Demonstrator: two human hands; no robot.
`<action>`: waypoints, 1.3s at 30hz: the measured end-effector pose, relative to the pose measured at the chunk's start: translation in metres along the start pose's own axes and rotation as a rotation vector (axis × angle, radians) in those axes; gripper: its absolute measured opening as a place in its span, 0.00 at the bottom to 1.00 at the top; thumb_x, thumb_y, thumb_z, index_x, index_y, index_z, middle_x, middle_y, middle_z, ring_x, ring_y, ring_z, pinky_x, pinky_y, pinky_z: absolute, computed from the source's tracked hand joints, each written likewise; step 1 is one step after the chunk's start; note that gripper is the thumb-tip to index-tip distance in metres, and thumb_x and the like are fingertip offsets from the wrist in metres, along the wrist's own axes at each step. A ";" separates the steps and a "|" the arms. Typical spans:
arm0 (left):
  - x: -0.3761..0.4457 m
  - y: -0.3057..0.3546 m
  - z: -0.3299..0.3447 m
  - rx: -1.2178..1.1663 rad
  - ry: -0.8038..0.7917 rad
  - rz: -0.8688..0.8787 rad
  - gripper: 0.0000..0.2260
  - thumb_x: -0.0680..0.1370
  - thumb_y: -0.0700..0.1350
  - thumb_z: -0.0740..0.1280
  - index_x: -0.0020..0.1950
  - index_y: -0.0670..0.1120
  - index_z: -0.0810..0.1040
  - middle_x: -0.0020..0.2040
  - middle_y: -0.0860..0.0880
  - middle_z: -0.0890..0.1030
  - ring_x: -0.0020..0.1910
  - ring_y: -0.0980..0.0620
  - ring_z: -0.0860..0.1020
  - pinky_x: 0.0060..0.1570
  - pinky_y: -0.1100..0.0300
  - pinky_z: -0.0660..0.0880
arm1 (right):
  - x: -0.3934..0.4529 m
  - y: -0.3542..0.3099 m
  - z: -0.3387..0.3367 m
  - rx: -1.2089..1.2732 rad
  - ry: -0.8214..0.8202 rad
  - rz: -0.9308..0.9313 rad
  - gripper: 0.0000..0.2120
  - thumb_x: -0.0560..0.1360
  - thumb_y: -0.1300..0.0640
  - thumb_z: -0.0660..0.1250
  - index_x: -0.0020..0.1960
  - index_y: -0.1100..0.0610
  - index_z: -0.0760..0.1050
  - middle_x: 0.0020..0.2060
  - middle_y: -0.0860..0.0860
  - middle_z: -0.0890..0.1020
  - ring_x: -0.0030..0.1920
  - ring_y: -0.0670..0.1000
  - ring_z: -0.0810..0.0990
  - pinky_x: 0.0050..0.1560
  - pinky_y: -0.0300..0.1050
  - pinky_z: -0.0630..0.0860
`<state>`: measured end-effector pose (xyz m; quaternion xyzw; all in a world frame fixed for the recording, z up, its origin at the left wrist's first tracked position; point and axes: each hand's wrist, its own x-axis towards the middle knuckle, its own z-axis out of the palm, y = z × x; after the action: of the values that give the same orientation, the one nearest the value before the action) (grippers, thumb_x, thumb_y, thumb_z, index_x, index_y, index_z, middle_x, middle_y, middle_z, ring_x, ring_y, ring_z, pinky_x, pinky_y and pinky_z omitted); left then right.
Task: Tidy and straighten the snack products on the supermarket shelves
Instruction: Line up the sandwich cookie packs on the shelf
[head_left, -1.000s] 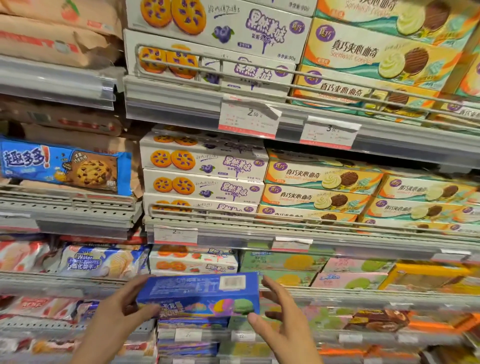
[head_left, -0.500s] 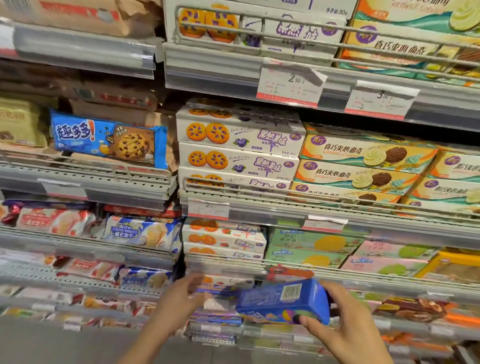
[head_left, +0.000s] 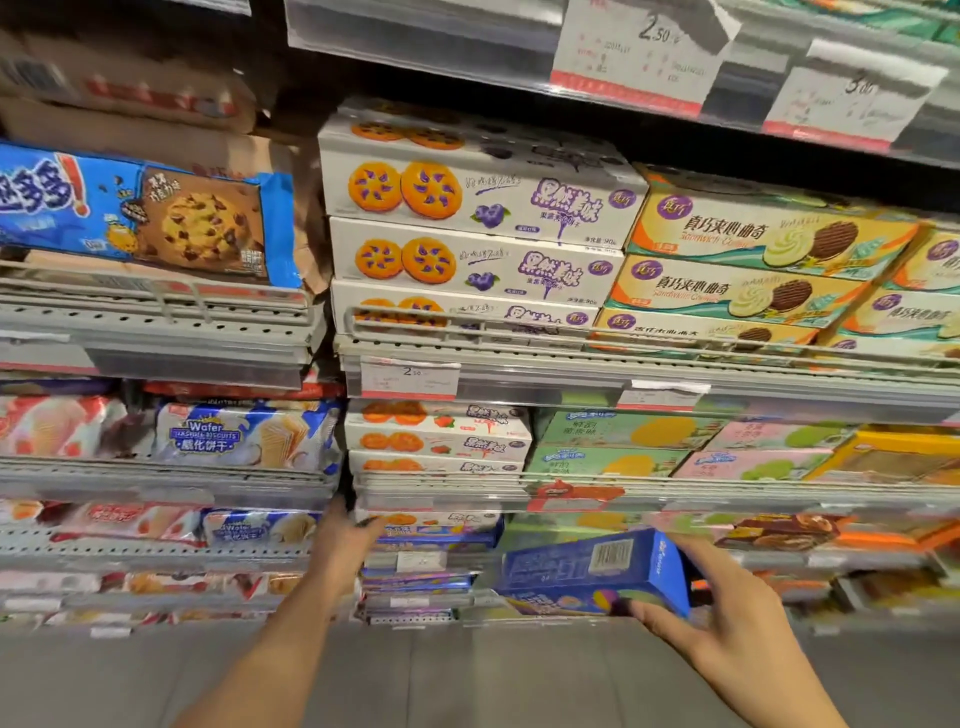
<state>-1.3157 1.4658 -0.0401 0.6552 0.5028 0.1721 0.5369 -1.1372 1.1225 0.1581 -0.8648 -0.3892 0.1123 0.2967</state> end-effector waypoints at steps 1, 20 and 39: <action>0.010 -0.002 0.001 0.040 -0.027 0.002 0.27 0.76 0.37 0.74 0.73 0.47 0.72 0.59 0.47 0.82 0.54 0.47 0.79 0.51 0.54 0.74 | -0.001 0.001 0.001 -0.007 -0.011 0.011 0.28 0.62 0.31 0.76 0.60 0.35 0.74 0.50 0.36 0.82 0.49 0.42 0.82 0.47 0.32 0.77; -0.057 -0.021 -0.067 0.168 -0.083 0.136 0.25 0.65 0.47 0.84 0.59 0.56 0.79 0.48 0.64 0.85 0.50 0.59 0.83 0.45 0.67 0.79 | 0.031 0.006 0.031 0.065 -0.024 -0.062 0.24 0.66 0.45 0.80 0.59 0.36 0.75 0.52 0.31 0.80 0.49 0.40 0.81 0.46 0.32 0.77; -0.167 0.116 -0.190 0.303 0.221 0.341 0.18 0.71 0.50 0.77 0.52 0.72 0.79 0.45 0.70 0.83 0.45 0.67 0.82 0.43 0.66 0.77 | 0.035 0.021 0.042 0.166 -0.087 -0.215 0.26 0.64 0.40 0.80 0.59 0.35 0.74 0.47 0.38 0.83 0.46 0.43 0.83 0.44 0.39 0.81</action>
<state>-1.4791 1.4356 0.1830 0.7809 0.4607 0.2535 0.3373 -1.1185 1.1552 0.1130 -0.7848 -0.4816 0.1490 0.3606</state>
